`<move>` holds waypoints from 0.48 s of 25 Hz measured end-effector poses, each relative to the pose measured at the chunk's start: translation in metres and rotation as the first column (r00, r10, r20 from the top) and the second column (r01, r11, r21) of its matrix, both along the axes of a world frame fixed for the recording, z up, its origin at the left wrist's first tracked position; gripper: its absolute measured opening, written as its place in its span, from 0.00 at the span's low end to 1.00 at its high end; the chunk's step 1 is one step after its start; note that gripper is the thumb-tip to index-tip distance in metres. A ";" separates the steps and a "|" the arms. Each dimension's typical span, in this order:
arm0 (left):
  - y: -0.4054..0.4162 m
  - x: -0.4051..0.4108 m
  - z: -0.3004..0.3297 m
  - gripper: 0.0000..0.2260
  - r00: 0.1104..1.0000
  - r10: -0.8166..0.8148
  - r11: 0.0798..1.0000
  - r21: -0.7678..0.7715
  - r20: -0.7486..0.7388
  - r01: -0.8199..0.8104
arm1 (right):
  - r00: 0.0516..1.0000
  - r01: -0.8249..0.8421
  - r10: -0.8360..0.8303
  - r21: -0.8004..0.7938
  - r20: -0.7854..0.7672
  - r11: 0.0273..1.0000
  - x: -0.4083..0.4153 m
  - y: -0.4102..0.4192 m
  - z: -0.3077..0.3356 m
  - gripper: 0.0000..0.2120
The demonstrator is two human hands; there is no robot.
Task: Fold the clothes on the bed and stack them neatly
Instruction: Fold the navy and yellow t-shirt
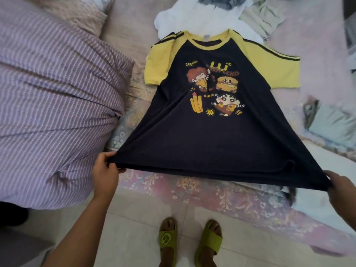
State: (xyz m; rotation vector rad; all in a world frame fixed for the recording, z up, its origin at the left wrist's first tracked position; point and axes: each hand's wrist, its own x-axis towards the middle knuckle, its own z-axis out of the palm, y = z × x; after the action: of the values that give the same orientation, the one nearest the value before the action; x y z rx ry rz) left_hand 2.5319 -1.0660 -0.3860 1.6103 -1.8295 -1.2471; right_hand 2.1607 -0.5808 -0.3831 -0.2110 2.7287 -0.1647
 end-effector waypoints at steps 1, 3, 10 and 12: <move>0.001 0.003 -0.002 0.14 1.000 -0.018 1.000 0.026 0.022 0.017 | 0.999 -0.006 0.006 0.009 -0.052 1.000 -0.003 0.010 -0.002 0.25; 0.006 0.013 -0.007 0.16 0.992 -0.051 0.999 0.025 0.117 0.048 | 0.992 0.058 -0.072 -0.138 -0.099 0.989 -0.002 0.024 -0.008 0.23; 0.016 0.052 -0.034 0.19 0.871 -0.342 0.937 0.053 0.353 0.346 | 0.830 0.557 -0.490 -0.404 0.266 0.726 0.008 0.046 -0.003 0.13; 0.017 0.052 -0.038 0.18 0.867 -0.351 0.936 0.141 0.355 0.321 | 0.822 0.568 -0.494 -0.352 0.282 0.744 0.016 0.039 -0.005 0.11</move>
State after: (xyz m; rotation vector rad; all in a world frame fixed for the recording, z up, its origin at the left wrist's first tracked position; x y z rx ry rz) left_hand 2.5840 -1.0486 -0.4242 1.7160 -2.4147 -1.2214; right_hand 2.1764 -0.5415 -0.3879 0.4680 2.4663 -0.9002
